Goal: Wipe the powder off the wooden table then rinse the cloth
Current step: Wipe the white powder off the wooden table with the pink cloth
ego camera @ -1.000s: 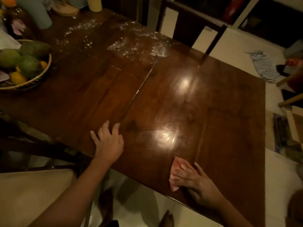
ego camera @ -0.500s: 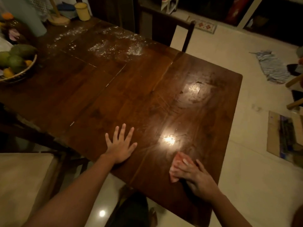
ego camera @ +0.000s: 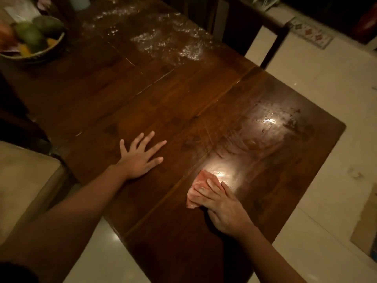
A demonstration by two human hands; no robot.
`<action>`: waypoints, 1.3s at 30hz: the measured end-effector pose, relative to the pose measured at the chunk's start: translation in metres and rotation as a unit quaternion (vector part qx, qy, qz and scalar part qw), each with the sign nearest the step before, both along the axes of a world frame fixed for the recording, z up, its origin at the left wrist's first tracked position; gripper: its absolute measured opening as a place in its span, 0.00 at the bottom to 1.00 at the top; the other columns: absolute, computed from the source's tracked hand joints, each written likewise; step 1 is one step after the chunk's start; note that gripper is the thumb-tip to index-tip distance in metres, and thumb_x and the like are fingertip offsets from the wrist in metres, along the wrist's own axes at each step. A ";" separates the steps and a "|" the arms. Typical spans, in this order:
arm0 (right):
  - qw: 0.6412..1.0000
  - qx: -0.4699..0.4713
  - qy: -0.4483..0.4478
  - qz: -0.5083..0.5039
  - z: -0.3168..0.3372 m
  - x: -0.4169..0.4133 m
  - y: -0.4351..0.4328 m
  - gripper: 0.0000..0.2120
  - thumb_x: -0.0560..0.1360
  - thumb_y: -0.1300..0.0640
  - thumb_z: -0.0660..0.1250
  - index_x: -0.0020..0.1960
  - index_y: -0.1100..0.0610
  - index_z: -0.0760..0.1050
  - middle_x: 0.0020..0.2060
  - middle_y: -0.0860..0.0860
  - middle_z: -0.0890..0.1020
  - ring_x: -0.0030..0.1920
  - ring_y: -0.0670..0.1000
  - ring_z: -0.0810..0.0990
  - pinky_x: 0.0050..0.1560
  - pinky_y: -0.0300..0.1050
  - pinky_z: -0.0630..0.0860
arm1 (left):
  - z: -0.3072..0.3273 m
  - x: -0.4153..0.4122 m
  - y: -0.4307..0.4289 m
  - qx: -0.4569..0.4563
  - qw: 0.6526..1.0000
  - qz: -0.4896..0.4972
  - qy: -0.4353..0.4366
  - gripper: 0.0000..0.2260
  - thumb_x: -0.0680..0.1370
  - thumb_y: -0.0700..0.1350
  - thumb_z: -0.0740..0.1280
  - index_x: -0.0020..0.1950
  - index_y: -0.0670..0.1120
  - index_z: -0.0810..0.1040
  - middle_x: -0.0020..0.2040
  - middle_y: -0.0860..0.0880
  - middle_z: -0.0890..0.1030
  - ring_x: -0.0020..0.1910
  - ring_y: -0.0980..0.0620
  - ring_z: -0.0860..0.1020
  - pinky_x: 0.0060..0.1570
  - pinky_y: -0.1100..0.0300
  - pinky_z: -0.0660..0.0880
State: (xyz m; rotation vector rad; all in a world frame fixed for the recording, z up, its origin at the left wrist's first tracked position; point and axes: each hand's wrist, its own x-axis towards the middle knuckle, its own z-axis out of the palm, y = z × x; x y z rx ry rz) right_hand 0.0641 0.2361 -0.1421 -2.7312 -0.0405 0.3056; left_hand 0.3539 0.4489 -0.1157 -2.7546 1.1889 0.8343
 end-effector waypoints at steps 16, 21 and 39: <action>0.989 -0.005 0.017 -0.145 0.018 0.021 -0.131 0.29 0.77 0.47 0.59 0.78 0.37 0.61 0.81 0.48 0.57 0.81 0.59 0.48 0.78 0.61 0.41 | 0.010 -0.131 -0.112 0.053 0.983 0.150 0.093 0.26 0.79 0.70 0.44 0.69 0.74 0.29 0.74 0.50 0.22 0.75 0.41 0.26 0.68 0.29 0.33; 0.992 -0.031 0.049 0.108 0.024 -0.020 -0.211 0.33 0.74 0.44 0.53 0.79 0.33 0.53 0.80 0.39 0.56 0.81 0.49 0.46 0.79 0.59 0.44 | 0.013 -0.194 -0.169 0.076 0.956 0.272 0.075 0.26 0.80 0.69 0.42 0.73 0.71 0.31 0.77 0.49 0.26 0.77 0.41 0.30 0.70 0.30 0.36; 0.979 -0.111 0.164 0.047 0.031 0.239 -0.380 0.29 0.83 0.36 0.41 0.80 0.39 0.33 0.81 0.45 0.36 0.80 0.59 0.32 0.77 0.63 0.31 | 0.007 -0.119 -0.252 0.078 0.915 0.389 0.076 0.23 0.79 0.69 0.43 0.66 0.79 0.29 0.75 0.49 0.23 0.75 0.37 0.28 0.67 0.25 0.37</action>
